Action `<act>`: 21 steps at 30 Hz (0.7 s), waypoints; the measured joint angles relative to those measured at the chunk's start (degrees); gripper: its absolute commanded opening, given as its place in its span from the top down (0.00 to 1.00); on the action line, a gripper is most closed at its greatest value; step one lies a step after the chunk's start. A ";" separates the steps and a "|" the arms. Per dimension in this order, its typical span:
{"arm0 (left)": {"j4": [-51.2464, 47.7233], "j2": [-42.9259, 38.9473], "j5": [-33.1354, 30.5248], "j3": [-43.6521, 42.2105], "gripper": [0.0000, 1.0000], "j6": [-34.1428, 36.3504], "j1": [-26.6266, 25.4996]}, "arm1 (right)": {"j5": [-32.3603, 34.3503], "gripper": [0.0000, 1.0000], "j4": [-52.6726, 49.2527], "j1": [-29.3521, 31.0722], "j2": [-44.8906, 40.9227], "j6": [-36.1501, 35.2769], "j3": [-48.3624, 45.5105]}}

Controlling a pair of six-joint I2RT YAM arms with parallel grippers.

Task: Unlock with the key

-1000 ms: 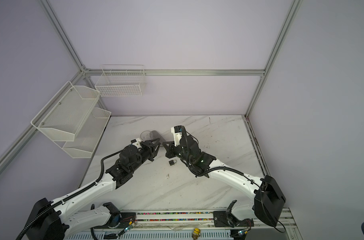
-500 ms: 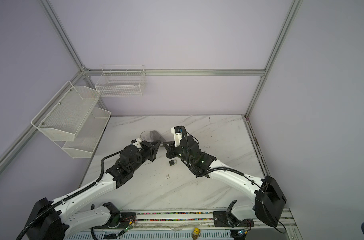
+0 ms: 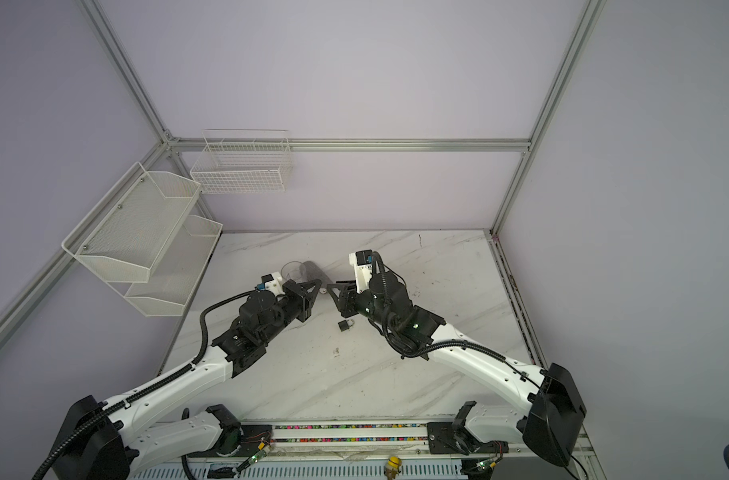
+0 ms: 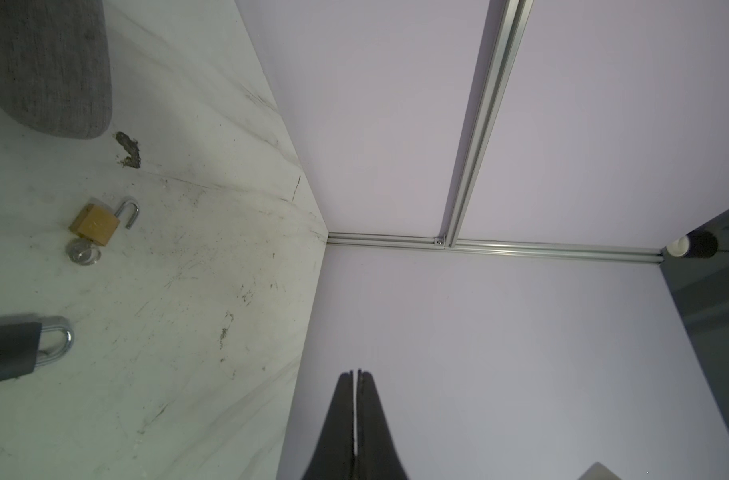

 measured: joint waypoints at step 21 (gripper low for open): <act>19.10 8.83 14.12 0.09 1.00 37.81 0.39 | -26.49 0.53 4.07 -13.62 -2.29 11.21 -7.13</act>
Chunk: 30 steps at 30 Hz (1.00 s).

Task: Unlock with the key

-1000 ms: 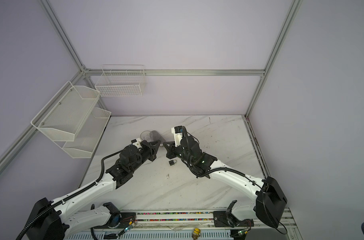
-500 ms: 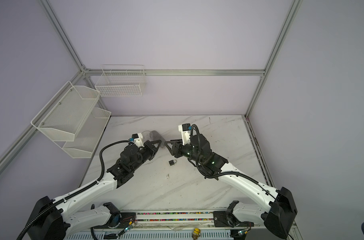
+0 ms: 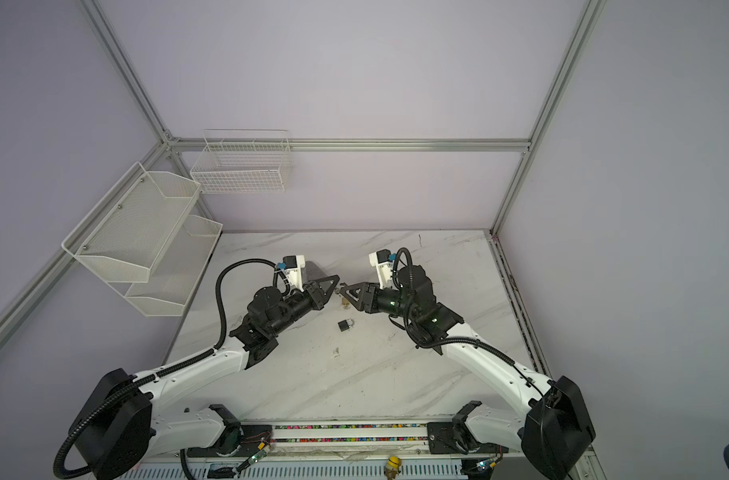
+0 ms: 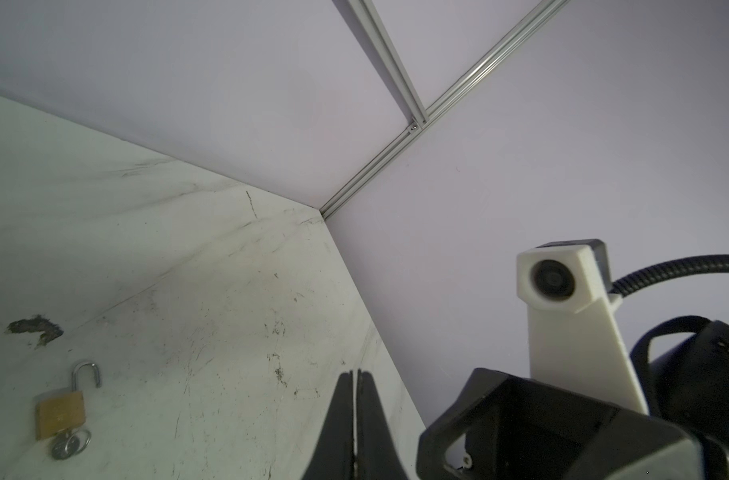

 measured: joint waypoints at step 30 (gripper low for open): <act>10.40 1.64 6.99 0.00 1.00 2.34 0.22 | -9.11 0.59 13.68 -2.64 3.17 3.56 -2.19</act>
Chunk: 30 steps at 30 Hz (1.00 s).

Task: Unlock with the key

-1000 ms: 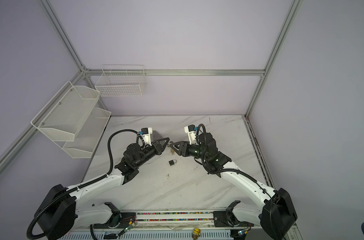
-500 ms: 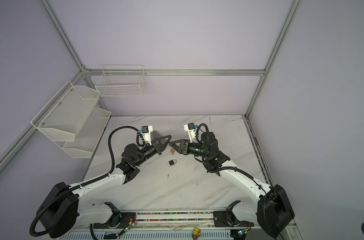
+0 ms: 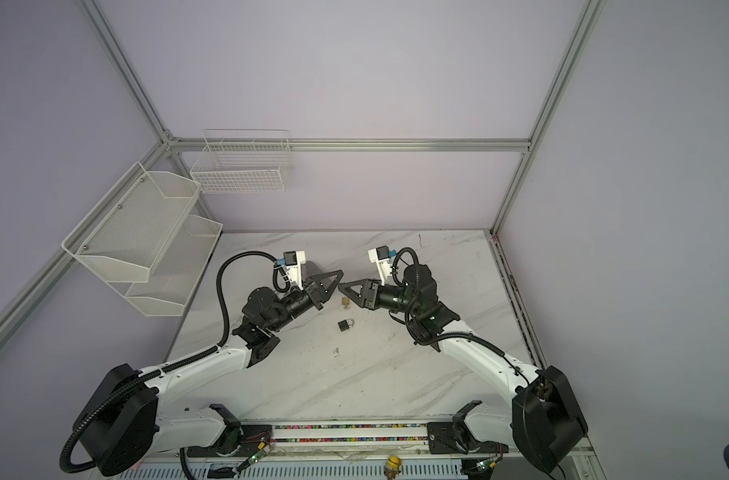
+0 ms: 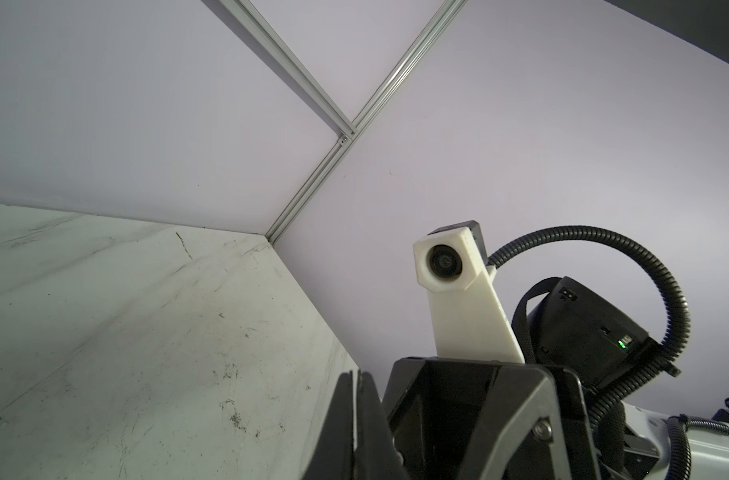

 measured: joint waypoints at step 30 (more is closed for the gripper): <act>2.40 1.31 2.34 0.20 1.00 -0.02 -0.02 | -2.80 0.84 6.03 -0.28 2.38 3.19 -2.05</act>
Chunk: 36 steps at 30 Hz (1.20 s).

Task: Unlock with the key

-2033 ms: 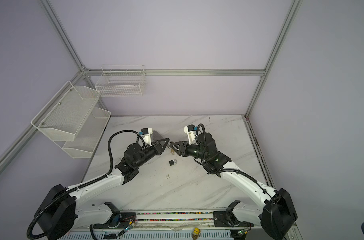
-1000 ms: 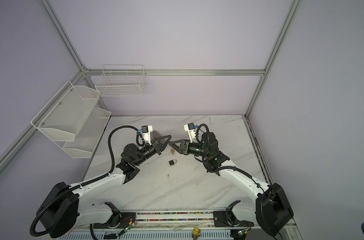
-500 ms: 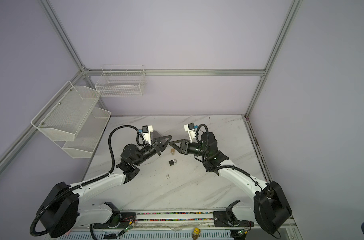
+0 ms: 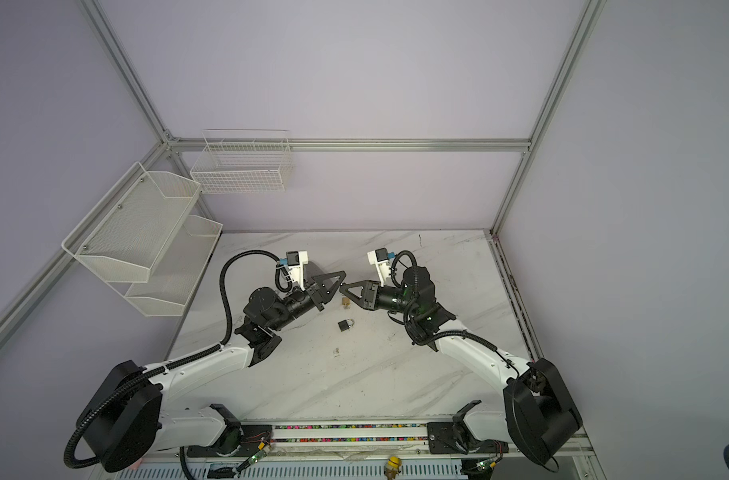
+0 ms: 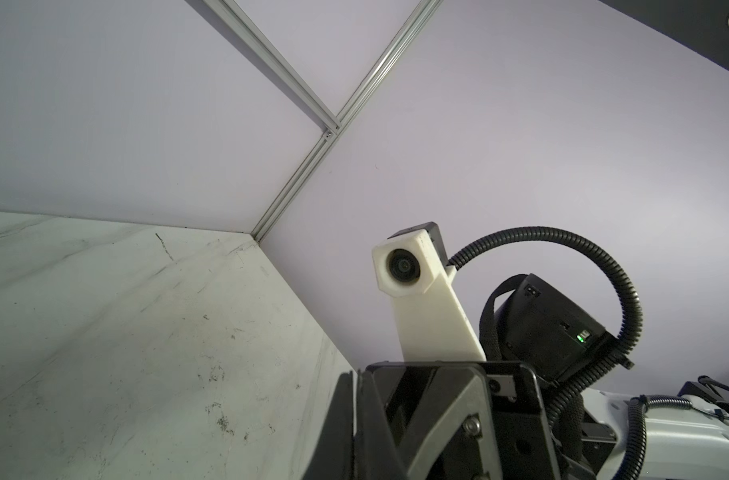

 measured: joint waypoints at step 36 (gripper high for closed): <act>-12.94 -8.72 -3.63 2.12 0.32 5.07 -0.09 | 8.59 1.00 -14.91 -0.52 -7.39 -9.46 -0.50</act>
